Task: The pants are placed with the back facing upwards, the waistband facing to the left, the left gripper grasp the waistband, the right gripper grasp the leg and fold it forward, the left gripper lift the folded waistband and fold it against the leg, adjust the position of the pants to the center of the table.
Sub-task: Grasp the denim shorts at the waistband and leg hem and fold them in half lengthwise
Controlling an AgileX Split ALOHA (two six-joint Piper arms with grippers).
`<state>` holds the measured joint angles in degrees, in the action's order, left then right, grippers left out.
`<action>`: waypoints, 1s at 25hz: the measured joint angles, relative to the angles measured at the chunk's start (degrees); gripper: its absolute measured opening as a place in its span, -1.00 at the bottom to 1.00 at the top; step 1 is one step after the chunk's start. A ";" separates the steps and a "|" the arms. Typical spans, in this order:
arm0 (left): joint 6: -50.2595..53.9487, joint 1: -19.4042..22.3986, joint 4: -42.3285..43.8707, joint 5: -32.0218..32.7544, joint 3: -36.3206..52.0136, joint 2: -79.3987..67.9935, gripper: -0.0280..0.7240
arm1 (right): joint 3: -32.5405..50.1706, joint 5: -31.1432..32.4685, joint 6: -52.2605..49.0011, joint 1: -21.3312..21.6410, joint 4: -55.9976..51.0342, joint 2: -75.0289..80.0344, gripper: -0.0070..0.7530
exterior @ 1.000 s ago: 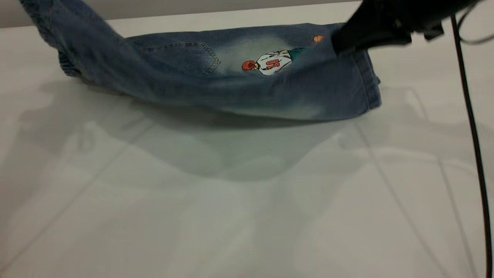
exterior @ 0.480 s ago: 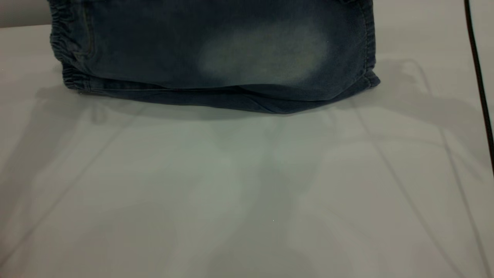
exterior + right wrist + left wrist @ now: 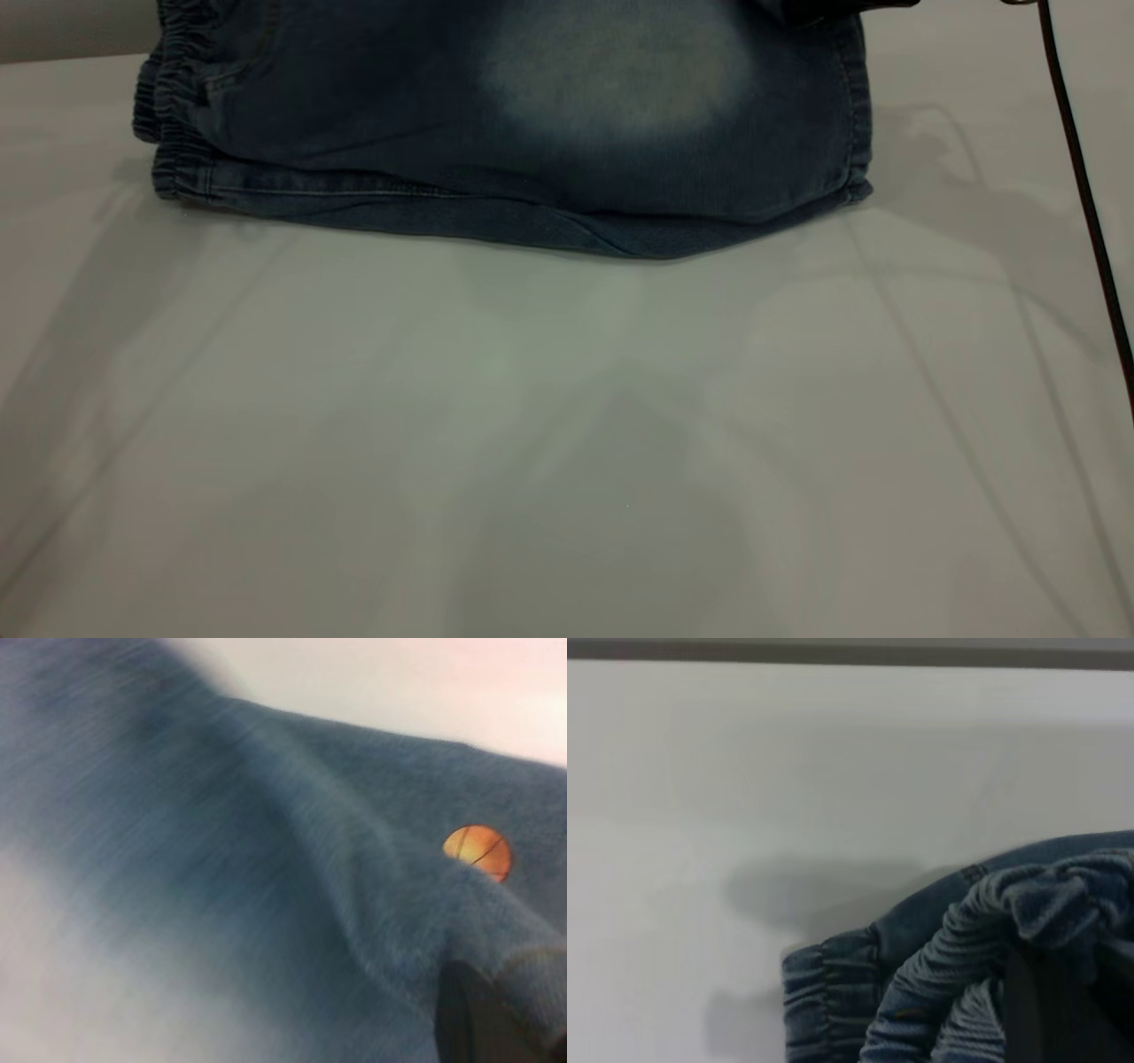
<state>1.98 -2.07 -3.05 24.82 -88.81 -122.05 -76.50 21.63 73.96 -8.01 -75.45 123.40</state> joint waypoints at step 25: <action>-0.20 0.00 3.05 8.43 -0.34 -2.61 -0.36 | 0.10 3.18 -11.42 0.00 11.96 1.74 -0.13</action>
<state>1.78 -2.07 0.00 33.25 -89.15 -124.66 -76.40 24.81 62.54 -8.01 -63.50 125.14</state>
